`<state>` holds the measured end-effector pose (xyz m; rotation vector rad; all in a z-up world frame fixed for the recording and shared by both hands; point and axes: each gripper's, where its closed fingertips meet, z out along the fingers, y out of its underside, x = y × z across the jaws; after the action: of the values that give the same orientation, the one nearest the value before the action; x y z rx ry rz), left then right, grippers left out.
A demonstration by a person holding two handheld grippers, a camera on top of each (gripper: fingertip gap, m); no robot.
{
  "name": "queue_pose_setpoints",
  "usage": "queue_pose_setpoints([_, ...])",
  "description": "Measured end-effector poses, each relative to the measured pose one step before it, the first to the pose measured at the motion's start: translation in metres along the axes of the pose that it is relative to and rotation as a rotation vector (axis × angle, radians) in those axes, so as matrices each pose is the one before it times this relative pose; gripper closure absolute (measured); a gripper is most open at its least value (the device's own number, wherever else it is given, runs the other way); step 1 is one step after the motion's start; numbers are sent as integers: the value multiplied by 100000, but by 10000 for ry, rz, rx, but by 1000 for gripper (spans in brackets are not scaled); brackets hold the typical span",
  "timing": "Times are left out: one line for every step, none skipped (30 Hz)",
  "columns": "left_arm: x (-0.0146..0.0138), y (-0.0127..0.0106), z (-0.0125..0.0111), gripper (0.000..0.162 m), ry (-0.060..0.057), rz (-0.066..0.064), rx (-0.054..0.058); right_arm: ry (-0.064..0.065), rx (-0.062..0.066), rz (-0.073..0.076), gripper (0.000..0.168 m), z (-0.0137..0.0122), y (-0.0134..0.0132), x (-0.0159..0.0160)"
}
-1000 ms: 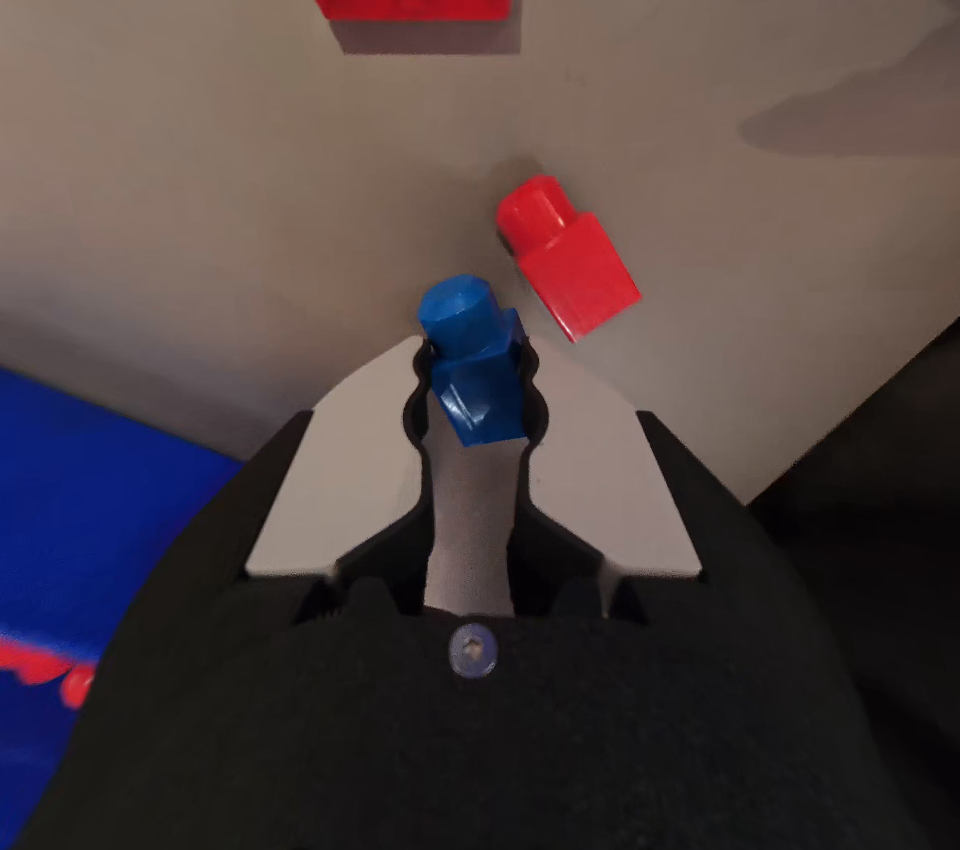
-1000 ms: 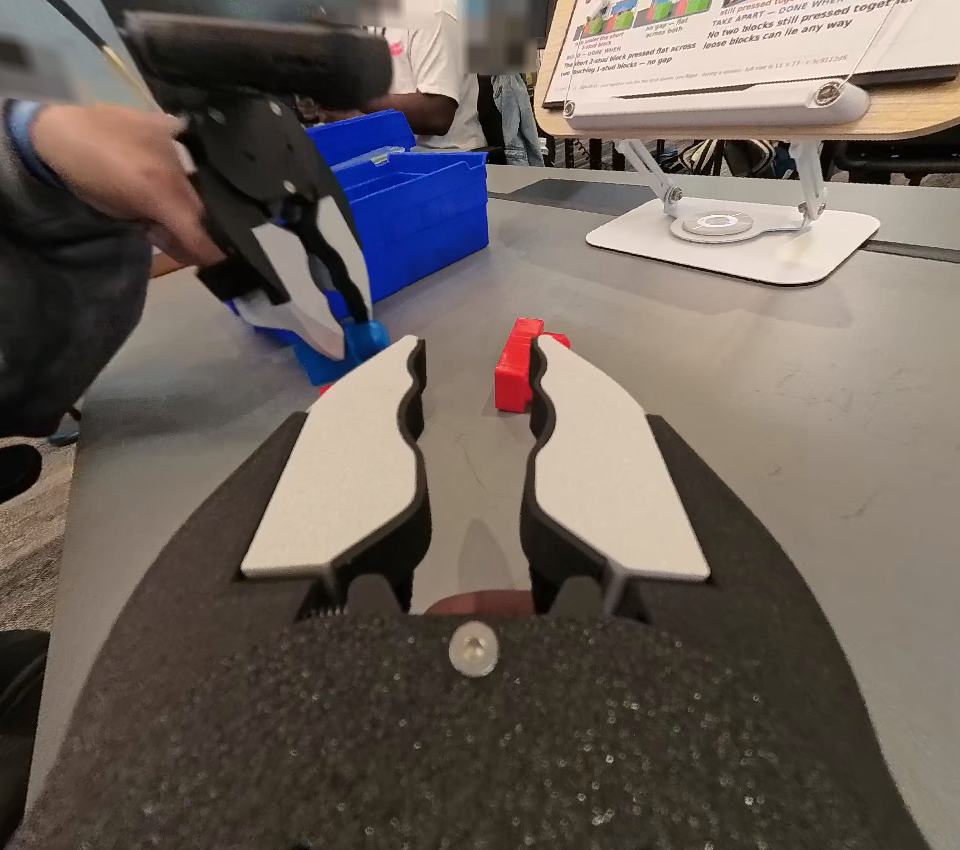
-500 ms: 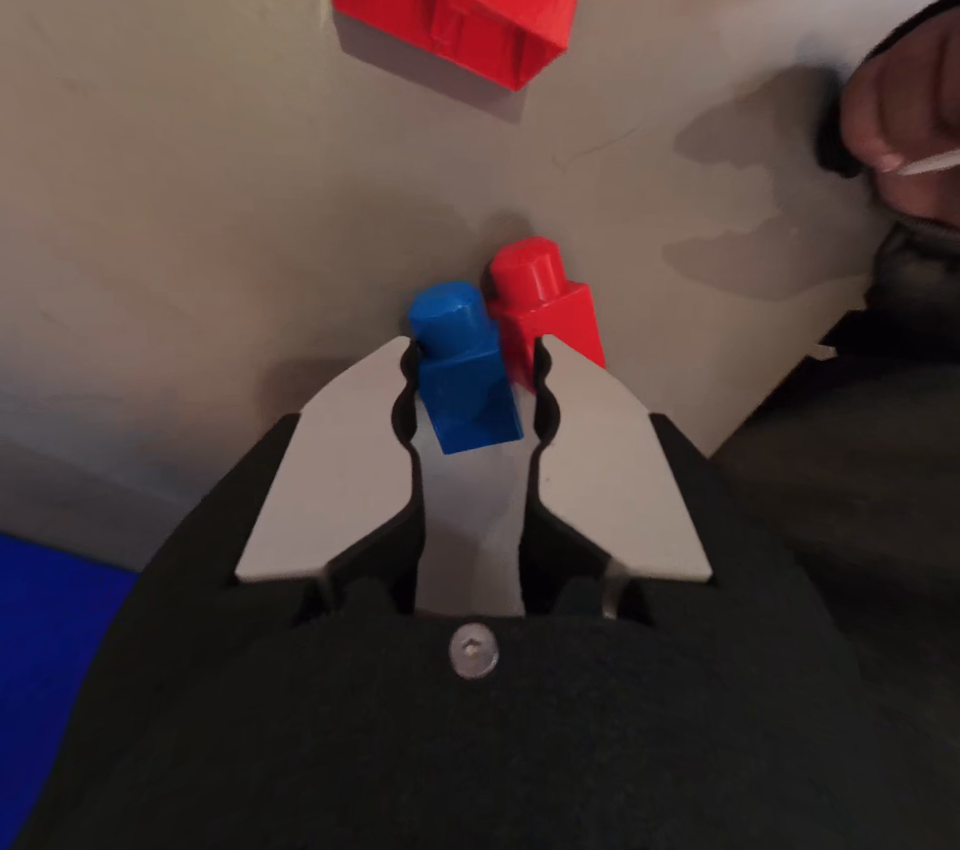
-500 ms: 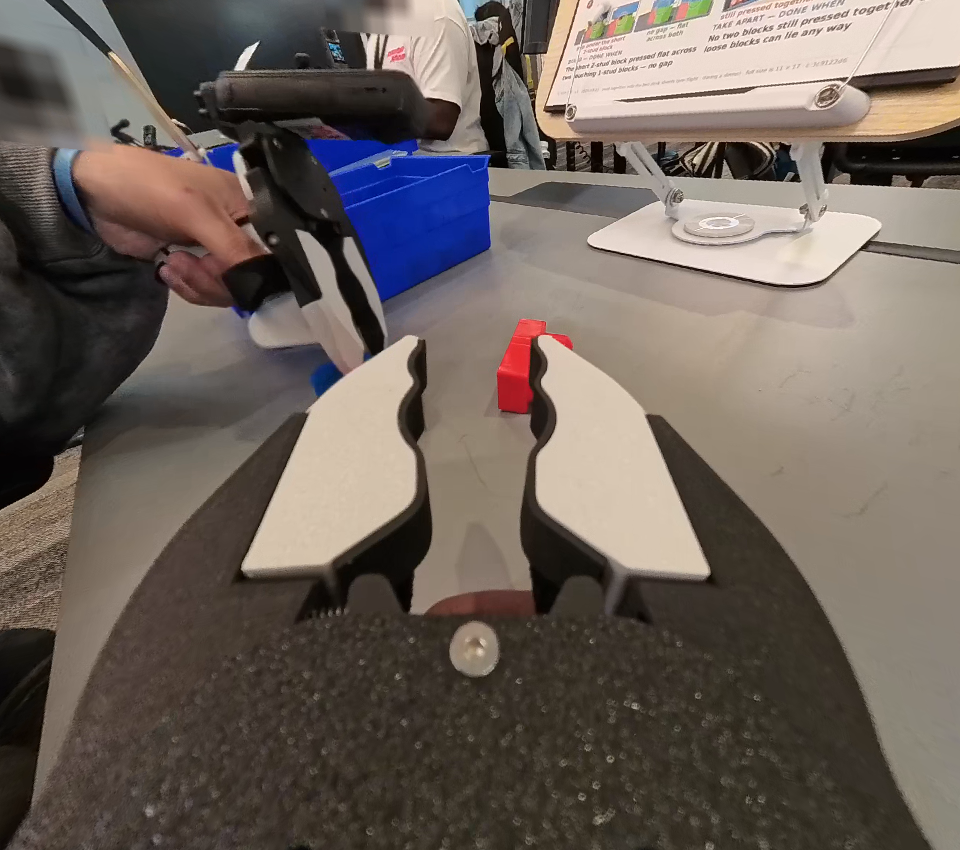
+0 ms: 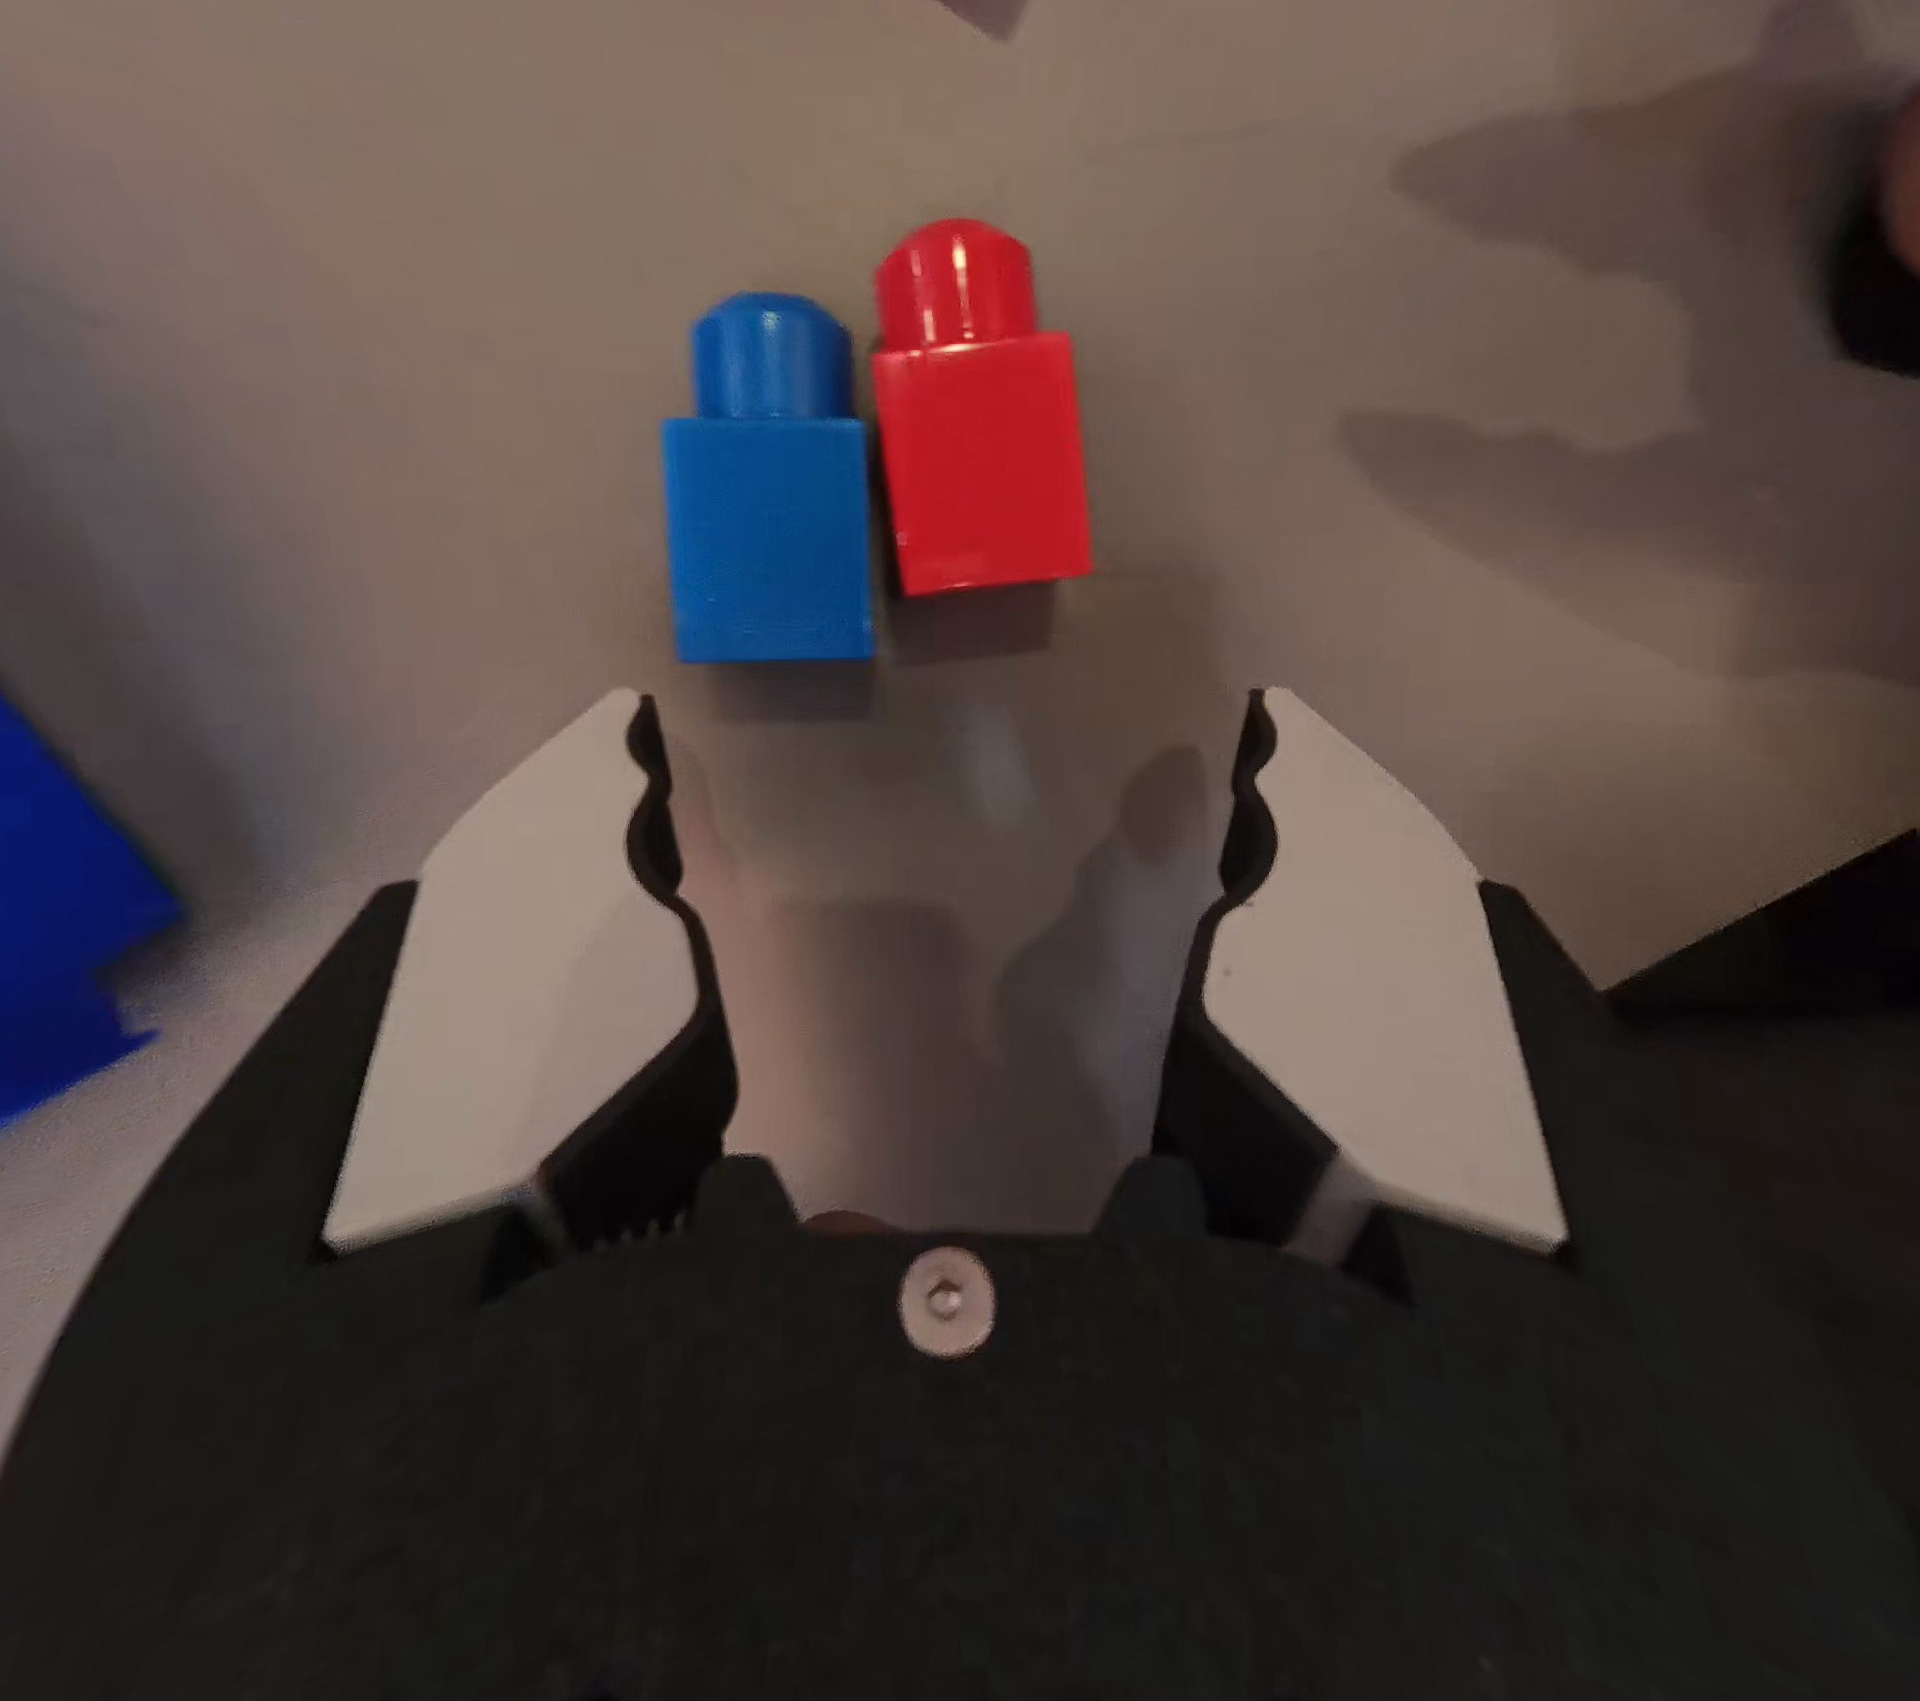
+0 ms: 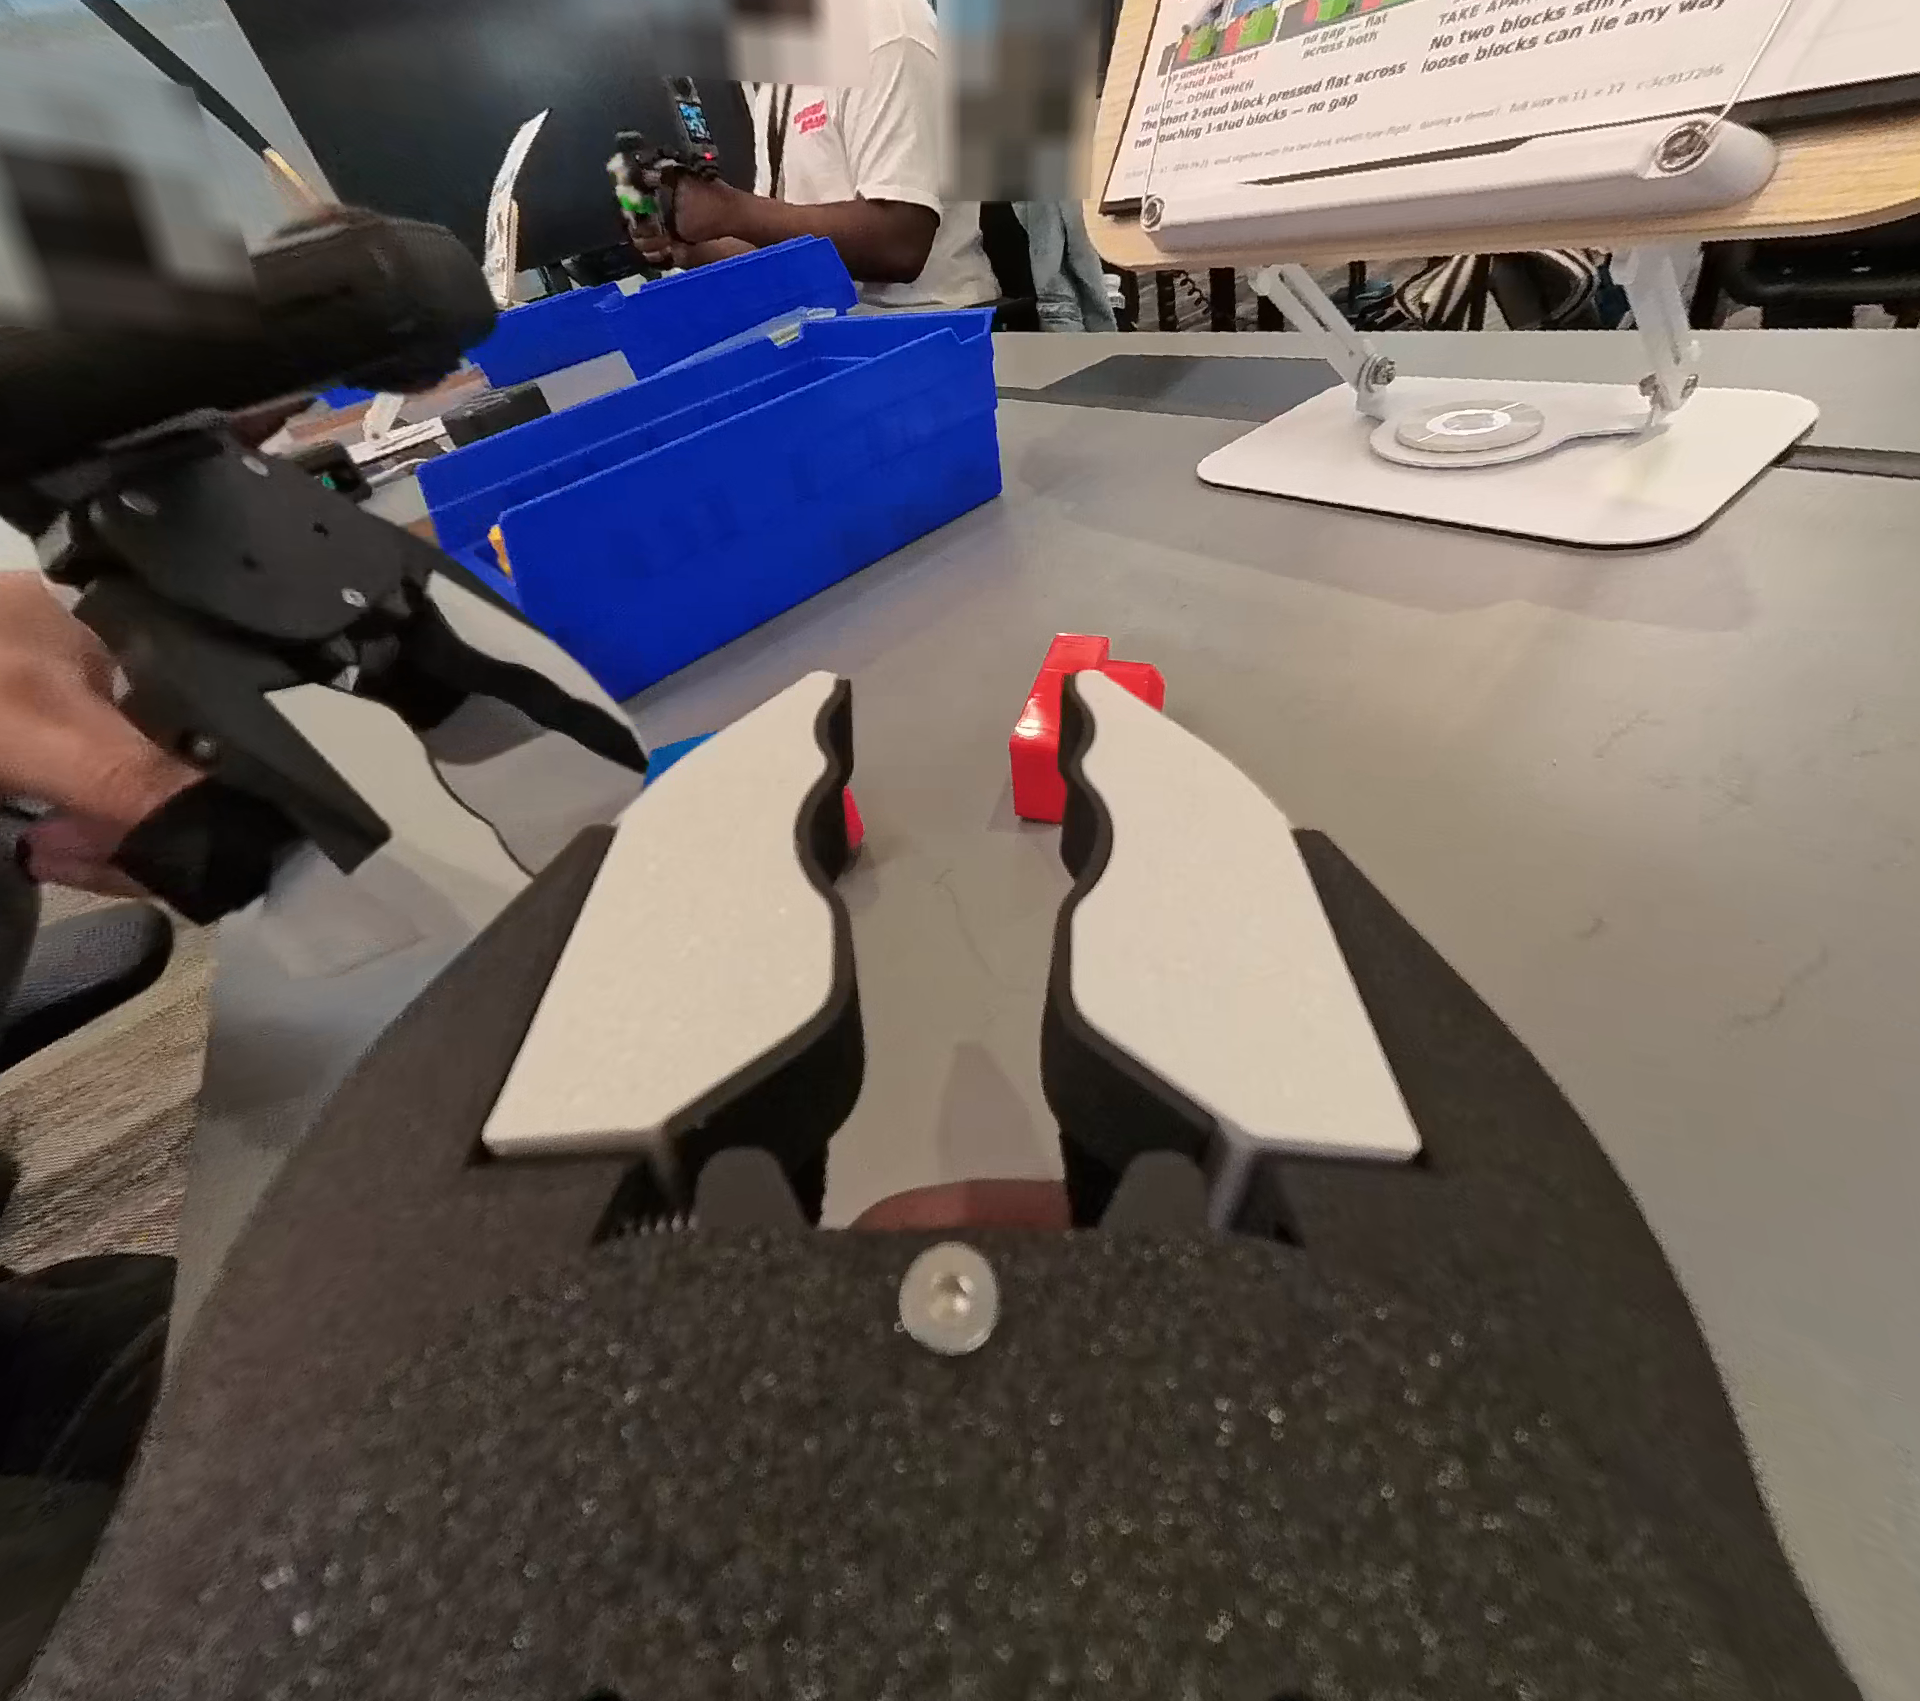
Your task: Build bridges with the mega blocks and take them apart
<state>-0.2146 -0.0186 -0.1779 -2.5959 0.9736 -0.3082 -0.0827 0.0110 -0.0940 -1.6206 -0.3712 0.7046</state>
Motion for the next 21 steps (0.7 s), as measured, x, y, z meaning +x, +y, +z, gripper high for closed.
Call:
queue_pose_setpoints([158, -91, 264, 59, -30, -166, -4, -24, 6, 55, 130, 12, -6, 2])
queue_pose_setpoints([-61, -156, 231, 59, -138, -66, -34, -30, -3, 55, 130, 13, 5, 1])
queue_pose_setpoints([23, -221, 145, 58, -82, -5, -14, -29, -3, 51, 131, 6, 5, 0])
queue_pose_setpoints([244, -277, 78, 58, 63, 16, 16, -15, 17, 40, 131, -24, -16, 16])
queue_pose_setpoints([310, -240, 47, 59, 128, 19, -7, -3, 34, 35, 131, -28, -45, 20])
queue_pose_setpoints([88, -120, 6, 60, 7, 12, -54, -5, 29, 33, 131, -31, -39, 19])
queue_pose_setpoints([-91, -26, -28, 60, -92, 42, -60, -6, 14, 40, 131, -27, -13, 27])
queue_pose_setpoints([-164, 30, -78, 60, -104, 48, -58, -14, 2, 49, 131, 2, -3, 27])
queue_pose_setpoints([-382, 64, -102, 60, -191, 13, -62, -10, 6, 49, 131, -16, -8, 28])
queue_pose_setpoints([-517, 75, -85, 59, -268, 39, -56, -8, 10, 46, 131, -14, -13, 33])
queue_pose_setpoints([-426, -12, -59, 58, -205, 50, -24, -12, 5, 48, 131, 4, 1, 33])
queue_pose_setpoints([-157, -100, -3, 59, -43, -17, 3, -14, -5, 57, 131, 11, 13, 23])
queue_pose_setpoints([97, -109, 68, 59, 83, -33, -28, -21, -7, 60, 131, 9, 16, 11])
queue_pose_setpoints([170, -94, 118, 58, 67, -19, -67, -20, -7, 55, 131, 17, 12, 23])
queue_pose_setpoints([54, -121, 130, 56, -69, -12, -58, -9, -5, 43, 130, 9, 7, 24])
queue_pose_setpoints([3, -143, 109, 56, -144, 49, -28, 0, -1, 34, 131, 5, 3, 36])
queue_pose_setpoints([-72, -185, 74, 57, -203, 63, 10, -2, 6, 33, 130, -5, -16, 31])
queue_pose_setpoints([-119, -221, 36, 60, -207, 67, 37, -5, 12, 32, 130, -15, -14, 33])
queue_pose_setpoints([-129, -261, 34, 63, -211, 41, 66, -3, 15, 29, 130, -13, -24, 22])
queue_pose_setpoints([-93, -214, 41, 63, -139, -28, 45, -5, 17, 26, 131, -12, -17, 24])
queue_pose_setpoints([43, -73, 129, 64, 10, -92, -46, -9, 13, 27, 131, -15, -21, 14])
